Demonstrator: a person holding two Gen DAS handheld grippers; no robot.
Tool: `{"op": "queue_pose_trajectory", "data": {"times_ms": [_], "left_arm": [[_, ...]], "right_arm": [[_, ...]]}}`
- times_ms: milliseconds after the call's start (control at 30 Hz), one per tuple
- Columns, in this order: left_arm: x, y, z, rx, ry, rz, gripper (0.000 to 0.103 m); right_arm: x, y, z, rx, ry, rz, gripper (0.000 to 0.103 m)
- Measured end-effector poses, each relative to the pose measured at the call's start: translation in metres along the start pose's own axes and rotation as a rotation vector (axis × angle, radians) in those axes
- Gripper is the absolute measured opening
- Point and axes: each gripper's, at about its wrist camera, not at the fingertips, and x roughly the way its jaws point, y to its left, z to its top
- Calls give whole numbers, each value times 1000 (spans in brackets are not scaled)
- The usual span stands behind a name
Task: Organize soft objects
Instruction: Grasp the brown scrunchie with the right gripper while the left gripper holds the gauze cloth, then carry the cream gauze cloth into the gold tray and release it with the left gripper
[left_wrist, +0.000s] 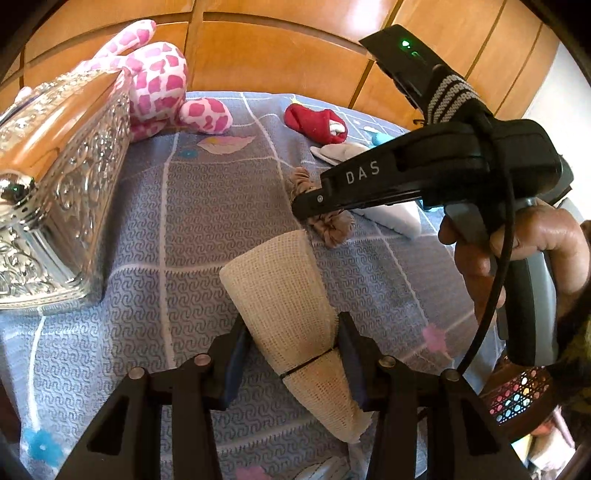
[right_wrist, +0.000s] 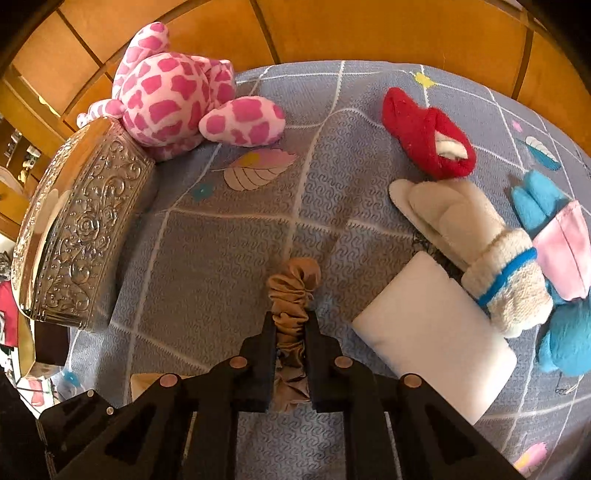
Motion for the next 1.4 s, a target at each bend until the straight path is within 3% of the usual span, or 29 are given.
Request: {"op": "queue_pose_trajectory", "data": {"times_ms": [233,433,933,1133,1400], "left_arm": [[-5,-3,0,19,8,20,39],[-12,-7,0,49,2,29,34],[-87,2,30,7,-162,15,34],[-148,43,37,-104,-273,62,34],[-212,145,12,-337,-353,264,34]], "right_arm": [[2,0,-3,-22,-8,-1,13],[6,15,-10,-83,-22,-52,13],[13,42,-22,-152,-42,-105,13],[11,43,-25,-166,-46,-115,13],[14,53,-32,-186,-55,-129,13]]}}
